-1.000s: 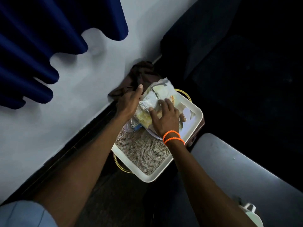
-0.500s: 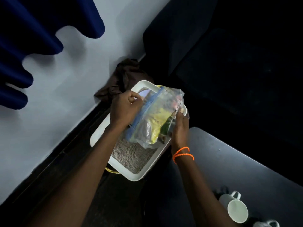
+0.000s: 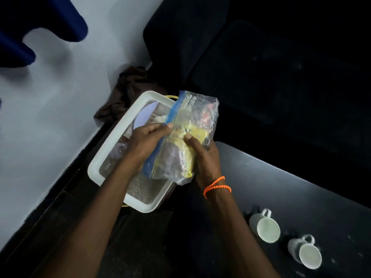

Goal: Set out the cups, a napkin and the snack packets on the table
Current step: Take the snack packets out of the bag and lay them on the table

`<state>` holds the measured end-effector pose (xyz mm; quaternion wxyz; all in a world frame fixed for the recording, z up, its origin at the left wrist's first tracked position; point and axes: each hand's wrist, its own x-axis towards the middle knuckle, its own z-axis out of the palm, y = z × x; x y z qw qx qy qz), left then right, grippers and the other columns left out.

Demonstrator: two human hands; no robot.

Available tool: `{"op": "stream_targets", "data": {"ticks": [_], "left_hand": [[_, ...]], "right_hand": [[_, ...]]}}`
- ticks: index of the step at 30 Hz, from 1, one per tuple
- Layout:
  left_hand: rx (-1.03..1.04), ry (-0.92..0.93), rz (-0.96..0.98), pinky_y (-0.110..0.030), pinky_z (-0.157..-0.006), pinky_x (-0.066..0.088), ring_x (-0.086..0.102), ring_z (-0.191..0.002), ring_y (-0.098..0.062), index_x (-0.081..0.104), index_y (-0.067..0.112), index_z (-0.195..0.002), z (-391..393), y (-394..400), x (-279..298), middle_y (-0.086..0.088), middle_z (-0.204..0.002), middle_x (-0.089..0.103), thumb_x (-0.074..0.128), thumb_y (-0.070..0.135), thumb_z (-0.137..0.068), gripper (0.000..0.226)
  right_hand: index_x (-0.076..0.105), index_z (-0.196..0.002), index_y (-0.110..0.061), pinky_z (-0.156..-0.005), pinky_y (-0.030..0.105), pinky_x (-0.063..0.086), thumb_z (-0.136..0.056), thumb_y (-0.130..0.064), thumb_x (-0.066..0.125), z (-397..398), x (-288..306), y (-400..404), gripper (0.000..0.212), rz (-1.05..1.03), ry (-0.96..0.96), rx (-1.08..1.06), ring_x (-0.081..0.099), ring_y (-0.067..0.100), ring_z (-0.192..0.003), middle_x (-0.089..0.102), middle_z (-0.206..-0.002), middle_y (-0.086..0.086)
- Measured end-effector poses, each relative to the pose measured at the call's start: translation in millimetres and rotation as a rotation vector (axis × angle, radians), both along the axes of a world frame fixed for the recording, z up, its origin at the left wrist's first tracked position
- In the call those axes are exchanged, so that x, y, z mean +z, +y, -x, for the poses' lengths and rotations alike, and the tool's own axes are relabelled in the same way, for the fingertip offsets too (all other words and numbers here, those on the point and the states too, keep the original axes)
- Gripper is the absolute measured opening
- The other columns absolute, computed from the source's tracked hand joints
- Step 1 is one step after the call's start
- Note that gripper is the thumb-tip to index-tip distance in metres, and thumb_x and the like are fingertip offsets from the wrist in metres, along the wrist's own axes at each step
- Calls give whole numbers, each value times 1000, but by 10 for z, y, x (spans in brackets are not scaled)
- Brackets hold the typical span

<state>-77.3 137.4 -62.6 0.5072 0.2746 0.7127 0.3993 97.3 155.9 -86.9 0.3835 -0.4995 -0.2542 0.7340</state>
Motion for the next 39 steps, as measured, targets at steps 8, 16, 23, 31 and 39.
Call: {"op": "stream_targets", "data": {"ticks": [8, 16, 23, 31, 39], "left_hand": [[-138, -127, -51, -17, -80, 56, 75, -90, -2, 84, 23, -98, -924, -413, -178, 8, -92, 83, 75, 34, -94, 14], [-137, -32, 0, -33, -64, 43, 50, -68, -11, 72, 8, -78, -1673, -806, -356, -2, -66, 59, 66, 61, -88, 55], [-52, 25, -41, -41, -81, 59, 73, -83, -13, 79, 28, -93, -2149, -1026, -273, -4, -86, 80, 49, 62, -98, 46], [-149, 207, -80, -30, -66, 56, 70, -69, -10, 74, 21, -96, -2419, -1191, -301, 5, -75, 75, 65, 22, -99, 10], [168, 488, -191, -36, -70, 59, 71, -74, -16, 80, 22, -106, -2104, -1144, 60, 1, -82, 76, 71, 15, -90, 19]], "right_hand": [[63, -130, -11, -96, 60, 57, -73, -32, 92, -1013, -234, -690, 67, 111, -153, -74, 72, 39, -112, 75, -122, 16], [53, -139, -17, -94, 26, 55, -83, -32, 84, -1322, -256, -1108, 66, 137, -612, -178, 66, 16, -113, 67, -128, 4], [71, -114, -13, -88, 46, 61, -97, -31, 68, -1403, 218, -1187, 25, 97, -329, -250, 71, 36, -110, 76, -113, 15], [75, -106, -16, -78, 28, 61, -80, -24, 87, -1558, 191, -1271, 30, 28, -602, -253, 73, 10, -82, 78, -92, -2], [75, -88, -16, -73, 36, 58, -84, -8, 70, -1925, 314, -1340, 11, -92, -976, -297, 66, 21, -69, 71, -71, 2]]}}
